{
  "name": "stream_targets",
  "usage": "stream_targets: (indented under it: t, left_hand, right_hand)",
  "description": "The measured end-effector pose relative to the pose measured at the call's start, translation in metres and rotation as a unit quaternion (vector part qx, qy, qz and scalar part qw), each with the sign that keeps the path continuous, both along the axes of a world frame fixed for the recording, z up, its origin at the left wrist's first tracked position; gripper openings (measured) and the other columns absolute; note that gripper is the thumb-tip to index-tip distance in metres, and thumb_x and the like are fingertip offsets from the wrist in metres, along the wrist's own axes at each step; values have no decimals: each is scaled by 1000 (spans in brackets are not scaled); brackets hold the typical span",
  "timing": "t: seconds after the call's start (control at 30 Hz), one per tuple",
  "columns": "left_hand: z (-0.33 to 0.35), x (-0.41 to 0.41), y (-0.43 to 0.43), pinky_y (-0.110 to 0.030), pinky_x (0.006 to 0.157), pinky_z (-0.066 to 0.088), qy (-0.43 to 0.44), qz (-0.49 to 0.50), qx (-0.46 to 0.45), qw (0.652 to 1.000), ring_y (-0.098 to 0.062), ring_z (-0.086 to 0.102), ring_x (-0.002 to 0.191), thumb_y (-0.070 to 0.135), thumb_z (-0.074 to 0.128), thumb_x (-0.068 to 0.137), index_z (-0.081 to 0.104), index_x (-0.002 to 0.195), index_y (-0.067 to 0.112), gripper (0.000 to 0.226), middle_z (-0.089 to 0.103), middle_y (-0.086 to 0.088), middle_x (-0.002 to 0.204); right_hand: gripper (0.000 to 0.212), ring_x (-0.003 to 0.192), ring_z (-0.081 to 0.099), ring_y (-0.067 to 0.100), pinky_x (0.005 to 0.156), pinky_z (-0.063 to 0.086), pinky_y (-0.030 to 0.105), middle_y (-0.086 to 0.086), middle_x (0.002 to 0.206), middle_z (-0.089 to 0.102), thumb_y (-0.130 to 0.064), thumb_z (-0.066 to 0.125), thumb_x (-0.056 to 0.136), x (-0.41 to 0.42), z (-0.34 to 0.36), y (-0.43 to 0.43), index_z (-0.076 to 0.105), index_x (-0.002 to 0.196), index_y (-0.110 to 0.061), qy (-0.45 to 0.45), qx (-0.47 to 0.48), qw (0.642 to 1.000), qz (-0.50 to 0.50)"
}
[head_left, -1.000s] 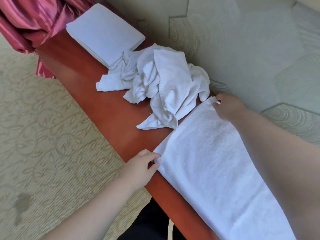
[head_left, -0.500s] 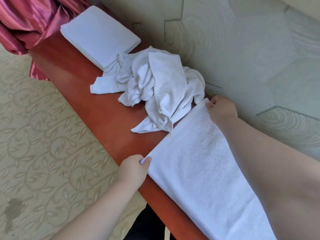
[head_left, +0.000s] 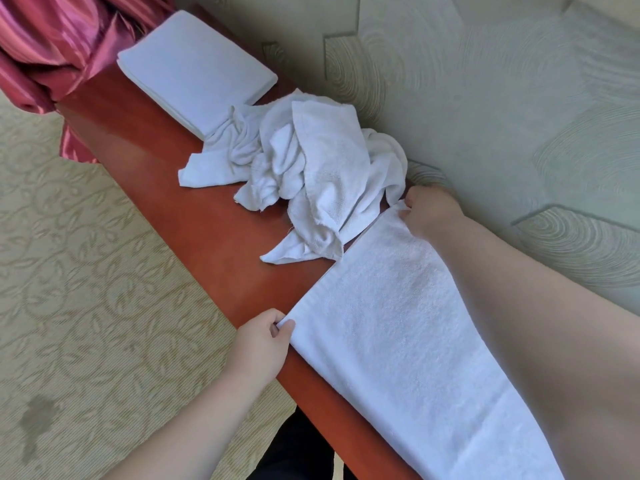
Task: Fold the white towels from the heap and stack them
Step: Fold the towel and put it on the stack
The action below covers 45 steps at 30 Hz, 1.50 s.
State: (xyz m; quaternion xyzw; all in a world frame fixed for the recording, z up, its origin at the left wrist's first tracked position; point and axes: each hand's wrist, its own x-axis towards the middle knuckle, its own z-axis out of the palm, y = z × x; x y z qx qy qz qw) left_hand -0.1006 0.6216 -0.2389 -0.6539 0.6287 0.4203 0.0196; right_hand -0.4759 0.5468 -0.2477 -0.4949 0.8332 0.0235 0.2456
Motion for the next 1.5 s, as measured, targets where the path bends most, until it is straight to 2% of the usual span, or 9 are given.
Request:
stream_targets:
  t: [0.13,0.27,0.47,0.6,0.73,0.87,1.0,1.27,1.5]
  left_hand:
    - [4,-1,0,-32,59,54,-8,-17,17,1000,-6,63,56,34,59,101,67,83,29,21,73,11,69]
    - [0,4,2,-43,67,59,-9,-9,10,1000,-13,68,61,38,62,99,65,81,28,20,69,4,68]
    - [-1,6,8,-31,51,40,-27,-19,-33,999,-10,44,49,41,64,95,54,71,23,31,49,10,54]
    - [-1,9,7,-28,51,34,-7,-32,-27,999,-9,38,51,46,62,97,49,72,16,40,42,9,55]
    - [-1,12,7,-28,51,33,5,-44,-11,999,-8,35,50,43,59,99,45,73,16,40,40,10,57]
    - [-3,17,5,-30,52,34,27,-56,17,998,-6,36,52,40,57,101,43,72,21,37,46,2,60]
    - [1,20,2,-30,58,43,46,-49,41,997,-5,50,56,34,58,102,57,77,22,28,70,4,73]
    - [12,18,-1,-27,56,45,53,-37,84,994,-11,54,50,27,59,104,69,83,24,24,76,10,77]
    - [22,18,5,-29,56,53,30,-80,45,995,-8,65,56,31,58,104,67,81,28,25,72,19,76]
  right_hand:
    - [34,70,50,23,58,39,32,1,70,51,-30,57,97,2,16,-4,47,69,-15,13,40,996,81]
    - [23,85,59,23,87,55,43,0,89,63,-39,66,93,0,13,8,62,88,-16,-40,32,998,28]
    - [33,87,65,24,84,57,43,0,97,68,-44,68,93,6,1,25,64,115,-21,-55,-65,993,-85]
    - [36,101,64,25,96,52,47,-5,97,61,-50,65,93,14,7,15,57,118,-26,-37,-11,994,-102]
    - [35,92,64,29,74,47,35,7,89,63,-41,52,99,14,13,0,62,97,-8,-33,55,997,-49]
    - [30,86,55,28,75,41,34,8,86,58,-31,46,104,16,26,-11,60,100,-5,-12,104,994,14]
    - [21,83,53,26,70,39,33,10,97,59,-27,47,106,14,32,-8,54,110,-7,-33,49,998,17]
    - [13,60,47,10,53,36,26,-10,77,57,-38,67,98,-16,28,10,57,103,-30,-232,-60,970,-24]
    - [12,65,49,12,56,38,26,-5,76,60,-32,71,96,-17,28,14,63,95,-23,-203,-57,978,9]
